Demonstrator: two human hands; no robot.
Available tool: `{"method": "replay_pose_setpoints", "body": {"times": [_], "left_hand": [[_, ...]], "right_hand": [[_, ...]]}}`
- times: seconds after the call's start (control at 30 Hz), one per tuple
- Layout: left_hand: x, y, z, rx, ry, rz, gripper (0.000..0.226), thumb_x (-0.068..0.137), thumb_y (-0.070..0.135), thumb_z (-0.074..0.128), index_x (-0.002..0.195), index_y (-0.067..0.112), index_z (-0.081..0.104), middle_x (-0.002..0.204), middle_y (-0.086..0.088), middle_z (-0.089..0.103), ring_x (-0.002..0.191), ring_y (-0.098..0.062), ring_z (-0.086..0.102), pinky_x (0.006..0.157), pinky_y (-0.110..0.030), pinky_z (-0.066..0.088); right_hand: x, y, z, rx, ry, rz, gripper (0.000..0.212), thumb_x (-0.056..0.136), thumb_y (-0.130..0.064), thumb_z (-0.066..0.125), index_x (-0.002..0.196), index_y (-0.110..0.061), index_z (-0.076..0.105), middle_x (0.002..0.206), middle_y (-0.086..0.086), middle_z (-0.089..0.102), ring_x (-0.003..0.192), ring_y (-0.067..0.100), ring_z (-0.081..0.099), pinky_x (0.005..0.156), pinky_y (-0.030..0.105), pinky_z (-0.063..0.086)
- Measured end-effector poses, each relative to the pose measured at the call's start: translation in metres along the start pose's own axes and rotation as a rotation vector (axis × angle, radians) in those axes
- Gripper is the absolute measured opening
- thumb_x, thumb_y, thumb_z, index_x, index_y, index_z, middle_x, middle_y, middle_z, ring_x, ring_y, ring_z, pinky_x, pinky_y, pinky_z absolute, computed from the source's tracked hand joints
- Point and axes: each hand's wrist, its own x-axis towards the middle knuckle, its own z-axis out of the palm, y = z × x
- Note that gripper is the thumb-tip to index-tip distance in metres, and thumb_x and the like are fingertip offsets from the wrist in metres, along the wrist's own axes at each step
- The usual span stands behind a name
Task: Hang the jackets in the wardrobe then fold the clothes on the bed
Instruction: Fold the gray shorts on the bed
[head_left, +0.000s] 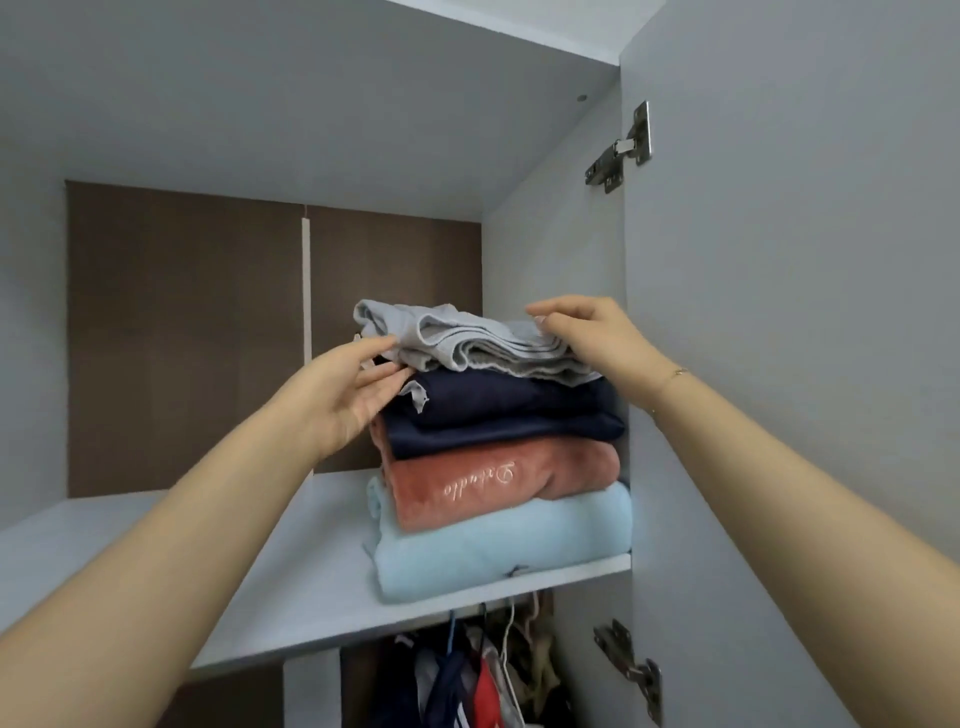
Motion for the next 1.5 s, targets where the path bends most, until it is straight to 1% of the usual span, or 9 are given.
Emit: {"method": "replay_pose_setpoints", "body": {"times": [0.07,0.13,0.27,0.37,0.57,0.9,1.13,1.33,1.5], "left_hand": [[-0.035,-0.009,-0.007,-0.011,0.023,0.015,0.007,0.097,0.014,0.057,0.102,0.010,0.060,0.117,-0.015,0.067,0.096,-0.021,0.069,0.072,-0.029,0.057],[-0.079,-0.022,-0.011,-0.025,-0.017,-0.007,0.015,0.097,0.019,0.055,0.108,0.012,0.062,0.118,-0.010,0.070,0.099,-0.022,0.071,0.078,-0.033,0.056],[-0.180,-0.055,-0.002,-0.026,-0.189,-0.092,0.037,0.095,0.030,0.053,0.126,0.011,0.059,0.118,-0.008,0.071,0.106,-0.023,0.070,0.083,-0.036,0.058],[-0.248,-0.081,0.010,-0.013,-0.252,-0.117,0.045,0.090,0.032,0.054,0.130,0.012,0.059,0.122,-0.008,0.069,0.112,-0.023,0.067,0.092,-0.040,0.052],[-0.350,-0.134,0.039,-0.088,-0.384,-0.165,0.045,0.089,0.031,0.049,0.129,0.013,0.059,0.126,-0.008,0.067,0.116,-0.022,0.065,0.092,-0.038,0.056],[-0.520,-0.263,0.098,-0.151,-0.738,-0.556,0.045,0.084,0.028,0.053,0.126,0.016,0.061,0.124,-0.006,0.068,0.116,-0.021,0.064,0.088,-0.033,0.057],[-0.669,-0.320,0.146,-0.136,-0.927,-0.886,0.036,0.089,0.018,0.047,0.120,0.012,0.064,0.121,-0.006,0.070,0.110,-0.018,0.068,0.090,-0.038,0.049],[-0.797,-0.348,0.199,-0.043,-1.167,-1.016,0.044,0.078,0.023,0.055,0.120,0.011,0.064,0.119,-0.005,0.071,0.110,-0.019,0.067,0.092,-0.039,0.049],[-0.911,-0.400,0.268,0.067,-1.274,-1.109,0.027,0.095,0.008,0.048,0.114,0.012,0.066,0.115,-0.005,0.072,0.104,-0.017,0.069,0.087,-0.035,0.051]], "right_hand": [[-0.042,-0.009,-0.008,0.128,0.001,-0.005,0.027,0.093,-0.004,0.054,0.109,-0.020,0.070,0.110,-0.002,0.070,0.099,0.003,0.062,0.082,0.006,0.044],[-0.091,-0.017,-0.018,0.249,-0.013,0.026,0.034,0.092,0.000,0.049,0.113,-0.016,0.070,0.116,0.000,0.071,0.111,0.008,0.063,0.097,0.019,0.046],[-0.202,-0.029,-0.034,0.451,-0.023,0.100,0.039,0.094,0.000,0.042,0.117,-0.017,0.069,0.112,-0.001,0.073,0.110,0.011,0.066,0.092,0.026,0.052],[-0.281,-0.038,-0.047,0.512,-0.018,0.172,0.038,0.095,0.000,0.042,0.117,-0.017,0.068,0.113,-0.002,0.073,0.111,0.012,0.065,0.097,0.030,0.050],[-0.428,-0.047,-0.093,0.550,0.125,0.303,0.034,0.097,-0.002,0.045,0.116,-0.016,0.069,0.113,0.001,0.073,0.109,0.017,0.067,0.094,0.028,0.054],[-0.678,-0.090,-0.176,0.447,0.603,0.565,0.036,0.101,-0.007,0.038,0.125,-0.014,0.063,0.124,0.010,0.067,0.114,0.025,0.065,0.093,0.030,0.054],[-0.849,-0.169,-0.238,0.231,0.953,0.764,0.042,0.097,0.002,0.037,0.112,-0.016,0.071,0.116,0.010,0.071,0.105,0.025,0.068,0.085,0.027,0.056],[-0.984,-0.226,-0.287,0.139,1.304,0.844,0.040,0.096,0.006,0.033,0.118,-0.006,0.064,0.112,0.012,0.072,0.097,0.023,0.070,0.084,0.028,0.056],[-1.085,-0.244,-0.342,0.050,1.424,0.970,0.035,0.098,0.000,0.038,0.114,-0.010,0.067,0.110,0.009,0.073,0.097,0.020,0.071,0.086,0.030,0.054]]}}
